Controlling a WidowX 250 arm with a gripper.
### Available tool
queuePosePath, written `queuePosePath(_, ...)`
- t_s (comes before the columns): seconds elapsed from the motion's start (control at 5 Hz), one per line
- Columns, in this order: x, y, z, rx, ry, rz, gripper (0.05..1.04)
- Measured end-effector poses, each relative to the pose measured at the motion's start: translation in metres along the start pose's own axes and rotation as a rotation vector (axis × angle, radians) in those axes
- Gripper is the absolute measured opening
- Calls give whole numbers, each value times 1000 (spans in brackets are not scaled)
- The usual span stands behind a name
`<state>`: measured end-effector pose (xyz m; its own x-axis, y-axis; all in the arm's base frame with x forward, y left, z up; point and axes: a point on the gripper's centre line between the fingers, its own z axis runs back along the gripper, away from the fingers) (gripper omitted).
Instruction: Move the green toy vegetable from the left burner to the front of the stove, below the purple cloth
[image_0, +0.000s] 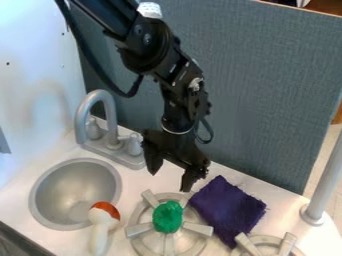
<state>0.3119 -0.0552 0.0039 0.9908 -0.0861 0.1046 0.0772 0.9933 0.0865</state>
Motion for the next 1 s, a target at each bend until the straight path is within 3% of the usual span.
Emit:
queuePosePath(0.2,-6,-1,-9,3,32,-4,1009)
queuePosePath(0.6,-11,-19,-16,-6,49,-67,1009)
queuePosePath(0.8,-19,-17,-32,17,99,-51,1009)
queuePosePath(1.0,-22,-17,-40,72,122,-45,1009)
